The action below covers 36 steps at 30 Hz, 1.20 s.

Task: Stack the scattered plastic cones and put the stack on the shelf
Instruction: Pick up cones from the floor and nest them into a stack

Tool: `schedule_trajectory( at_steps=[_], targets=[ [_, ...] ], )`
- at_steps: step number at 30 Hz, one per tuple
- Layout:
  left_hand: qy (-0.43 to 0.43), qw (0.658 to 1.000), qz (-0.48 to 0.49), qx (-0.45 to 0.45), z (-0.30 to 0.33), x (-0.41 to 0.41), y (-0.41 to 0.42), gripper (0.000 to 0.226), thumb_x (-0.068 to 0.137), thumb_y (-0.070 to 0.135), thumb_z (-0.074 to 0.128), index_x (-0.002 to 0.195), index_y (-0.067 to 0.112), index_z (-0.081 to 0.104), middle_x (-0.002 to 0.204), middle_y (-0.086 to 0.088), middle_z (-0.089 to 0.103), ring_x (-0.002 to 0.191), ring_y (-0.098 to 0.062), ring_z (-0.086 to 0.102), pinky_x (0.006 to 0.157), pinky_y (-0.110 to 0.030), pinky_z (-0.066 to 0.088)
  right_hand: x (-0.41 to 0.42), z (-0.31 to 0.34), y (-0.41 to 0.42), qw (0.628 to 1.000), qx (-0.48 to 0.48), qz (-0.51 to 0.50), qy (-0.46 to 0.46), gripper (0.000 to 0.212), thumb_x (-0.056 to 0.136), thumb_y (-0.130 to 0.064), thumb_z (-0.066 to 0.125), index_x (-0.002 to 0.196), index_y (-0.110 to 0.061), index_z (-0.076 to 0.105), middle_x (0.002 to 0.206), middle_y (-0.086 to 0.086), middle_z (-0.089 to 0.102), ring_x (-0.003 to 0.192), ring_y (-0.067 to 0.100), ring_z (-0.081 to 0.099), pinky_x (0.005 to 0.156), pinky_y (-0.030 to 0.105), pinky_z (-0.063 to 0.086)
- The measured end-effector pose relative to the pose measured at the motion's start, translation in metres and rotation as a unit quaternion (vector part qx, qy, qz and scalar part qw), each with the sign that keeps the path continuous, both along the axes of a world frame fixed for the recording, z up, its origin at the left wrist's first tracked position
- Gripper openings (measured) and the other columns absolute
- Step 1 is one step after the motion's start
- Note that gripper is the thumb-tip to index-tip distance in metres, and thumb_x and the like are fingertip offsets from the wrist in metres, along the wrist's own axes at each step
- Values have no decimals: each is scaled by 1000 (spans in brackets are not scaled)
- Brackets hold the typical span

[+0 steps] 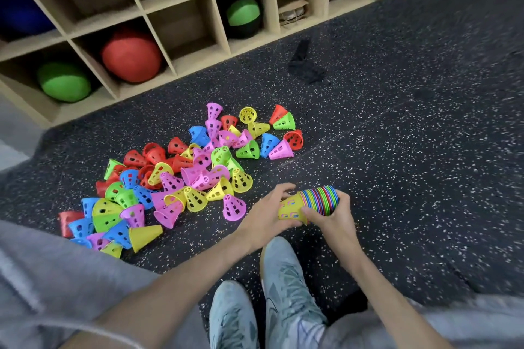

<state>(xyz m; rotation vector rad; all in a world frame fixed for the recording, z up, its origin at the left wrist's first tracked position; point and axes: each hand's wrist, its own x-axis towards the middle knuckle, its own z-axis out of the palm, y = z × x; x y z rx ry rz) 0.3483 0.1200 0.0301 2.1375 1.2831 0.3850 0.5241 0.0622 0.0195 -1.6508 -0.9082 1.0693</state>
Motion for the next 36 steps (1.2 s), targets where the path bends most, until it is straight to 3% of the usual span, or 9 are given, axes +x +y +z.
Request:
schedule_trajectory(
  at_steps=[8,12,16,19,22,25,29,32,36],
  targets=[
    [-28,999,16,-10,-5,5,12,75,83,42,82,143,36,37,134,8,62,113,-10,63,100,-39,51,5,-10,10,999,-10,-37,27,71,71,-26,90,125,-24,43,106,-3,63,94,17,64,91,43,53],
    [-43,997,63,-5,-4,-4,25,50,93,39,73,137,26,52,124,8,68,113,-4,63,100,-36,53,5,-22,18,997,-18,-69,18,74,72,-28,89,125,-28,39,101,-11,61,96,20,63,101,48,47],
    [14,983,150,104,-5,-45,40,31,98,33,69,126,21,66,125,6,68,115,-6,57,100,-33,50,5,-35,24,996,-28,-78,33,71,72,-28,89,119,-30,35,95,-11,62,91,17,64,105,53,43],
    [89,962,206,154,-15,-86,45,36,94,33,73,127,20,66,130,-3,66,125,-21,55,108,-44,45,3,-40,27,996,-32,-74,43,72,73,-27,90,119,-31,35,95,-12,62,92,18,64,106,53,43],
    [81,963,243,77,-26,-111,43,47,95,37,72,136,17,61,139,-7,62,120,-24,61,101,-47,54,-2,-45,29,996,-37,-64,45,74,72,-28,90,124,-29,36,97,-11,61,95,21,64,103,52,46],
    [83,970,229,5,-35,-115,41,53,95,27,72,144,16,55,136,1,62,92,-14,65,78,-30,60,-5,-46,28,997,-43,-50,30,78,72,-28,90,131,-22,38,98,-12,60,96,21,64,103,52,47],
    [69,970,234,3,-46,-110,40,42,92,21,76,131,17,60,123,-5,66,104,-15,64,90,-33,58,-7,-45,26,998,-46,-46,19,79,73,-25,90,132,-18,39,95,-15,57,92,19,62,103,51,46],
    [85,970,228,9,-48,-103,40,35,93,27,74,120,23,53,117,-2,62,96,-17,64,83,-39,59,-7,-45,23,998,-49,-45,24,75,73,-23,90,128,-21,38,94,-13,58,92,19,62,104,52,45],
    [121,976,180,-1,-55,-98,41,52,94,19,71,142,26,51,135,-3,57,96,-11,59,87,-30,49,-6,-45,21,998,-49,-44,20,72,74,-24,89,121,-28,34,95,-14,57,93,19,61,104,52,45]
  ],
)
